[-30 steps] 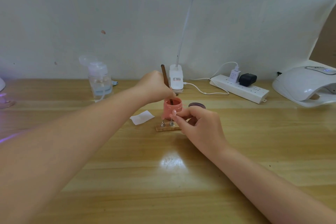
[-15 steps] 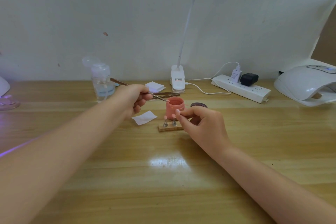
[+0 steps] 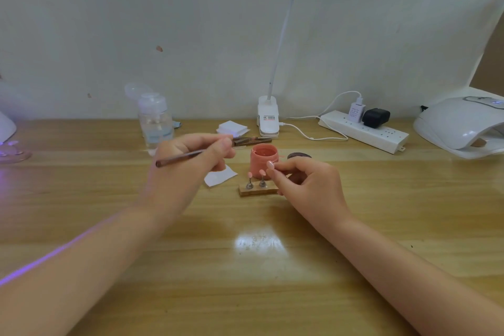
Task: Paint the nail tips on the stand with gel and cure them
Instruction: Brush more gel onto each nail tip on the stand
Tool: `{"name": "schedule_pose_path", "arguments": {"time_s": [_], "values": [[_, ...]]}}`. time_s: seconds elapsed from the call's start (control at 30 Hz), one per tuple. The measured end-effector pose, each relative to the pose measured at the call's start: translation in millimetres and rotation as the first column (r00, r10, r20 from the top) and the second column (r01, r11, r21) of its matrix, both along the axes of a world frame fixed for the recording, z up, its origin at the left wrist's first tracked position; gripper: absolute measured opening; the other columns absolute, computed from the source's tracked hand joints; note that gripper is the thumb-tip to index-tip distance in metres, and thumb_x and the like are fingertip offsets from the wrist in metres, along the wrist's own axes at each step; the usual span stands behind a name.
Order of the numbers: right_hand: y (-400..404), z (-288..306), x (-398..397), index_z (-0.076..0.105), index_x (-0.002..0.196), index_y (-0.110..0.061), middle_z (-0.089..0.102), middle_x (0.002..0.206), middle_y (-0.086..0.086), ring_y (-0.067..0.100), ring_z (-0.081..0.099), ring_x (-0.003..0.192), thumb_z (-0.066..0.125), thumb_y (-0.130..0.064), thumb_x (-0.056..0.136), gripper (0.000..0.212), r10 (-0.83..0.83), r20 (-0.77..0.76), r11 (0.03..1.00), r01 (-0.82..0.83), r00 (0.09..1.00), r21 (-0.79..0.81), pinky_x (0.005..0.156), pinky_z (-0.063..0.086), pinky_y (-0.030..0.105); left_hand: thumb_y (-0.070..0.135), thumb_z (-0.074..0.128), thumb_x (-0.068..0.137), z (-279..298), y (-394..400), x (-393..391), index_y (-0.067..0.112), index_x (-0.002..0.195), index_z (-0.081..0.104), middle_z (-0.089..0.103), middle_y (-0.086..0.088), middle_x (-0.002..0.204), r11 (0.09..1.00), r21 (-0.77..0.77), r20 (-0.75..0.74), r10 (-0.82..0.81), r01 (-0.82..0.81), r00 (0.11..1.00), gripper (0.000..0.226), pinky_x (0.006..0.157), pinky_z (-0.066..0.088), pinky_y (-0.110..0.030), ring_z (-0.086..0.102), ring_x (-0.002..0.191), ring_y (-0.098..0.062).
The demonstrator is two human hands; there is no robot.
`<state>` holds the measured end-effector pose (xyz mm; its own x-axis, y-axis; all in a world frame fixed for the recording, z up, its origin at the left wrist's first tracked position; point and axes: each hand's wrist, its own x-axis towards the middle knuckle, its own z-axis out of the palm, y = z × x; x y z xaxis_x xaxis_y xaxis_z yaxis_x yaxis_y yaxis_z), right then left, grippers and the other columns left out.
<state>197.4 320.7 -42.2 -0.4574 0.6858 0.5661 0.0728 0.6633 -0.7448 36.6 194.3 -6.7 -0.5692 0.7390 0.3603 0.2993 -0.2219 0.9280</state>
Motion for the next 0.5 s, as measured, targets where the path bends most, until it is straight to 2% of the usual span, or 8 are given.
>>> {"name": "schedule_pose_path", "arguments": {"time_s": [0.13,0.3,0.4,0.5], "values": [[1,1,0,0.075,0.078,-0.023,0.068,0.069,-0.019,0.014,0.064,0.056,0.076,-0.017,0.081,0.007,-0.015,-0.009,1.0,0.015,1.0,-0.028,0.059,0.052,0.025,0.031,0.061,0.085,-12,-12,19,0.039,0.096,0.072,0.074,0.012,0.087,0.998,0.061,-0.245,0.033,-0.019,0.969,0.017,0.068,0.051,-0.013,0.066,0.078,-0.004],[1,2,0,0.07,0.078,-0.031,0.071,0.072,-0.017,0.018,0.067,0.06,0.076,-0.017,0.082,0.016,-0.012,-0.025,0.997,0.01,1.0,-0.075,0.064,0.056,0.033,0.018,0.062,0.087,-23,-15,30,0.042,0.105,0.062,0.067,0.025,0.103,0.994,0.113,-0.535,0.068,-0.008,0.842,0.03,0.082,0.043,-0.005,0.063,0.097,0.003],[0,3,0,0.07,0.078,-0.031,0.07,0.07,-0.018,0.017,0.066,0.06,0.075,-0.016,0.082,0.016,-0.013,-0.022,0.998,0.011,1.0,-0.064,0.063,0.056,0.033,0.021,0.061,0.089,-24,-13,33,0.042,0.111,0.058,0.064,0.03,0.107,0.989,0.145,-0.631,0.073,0.024,0.773,0.031,0.085,0.04,-0.003,0.06,0.099,0.008],[0,3,1,0.069,0.077,-0.032,0.069,0.069,-0.019,0.019,0.067,0.061,0.075,-0.016,0.082,0.017,-0.014,-0.019,0.998,0.012,1.0,-0.065,0.064,0.056,0.035,0.016,0.063,0.09,-25,-12,33,0.043,0.112,0.057,0.063,0.032,0.107,0.986,0.161,-0.644,0.076,0.037,0.761,0.036,0.086,0.039,-0.004,0.06,0.1,0.007]]}}
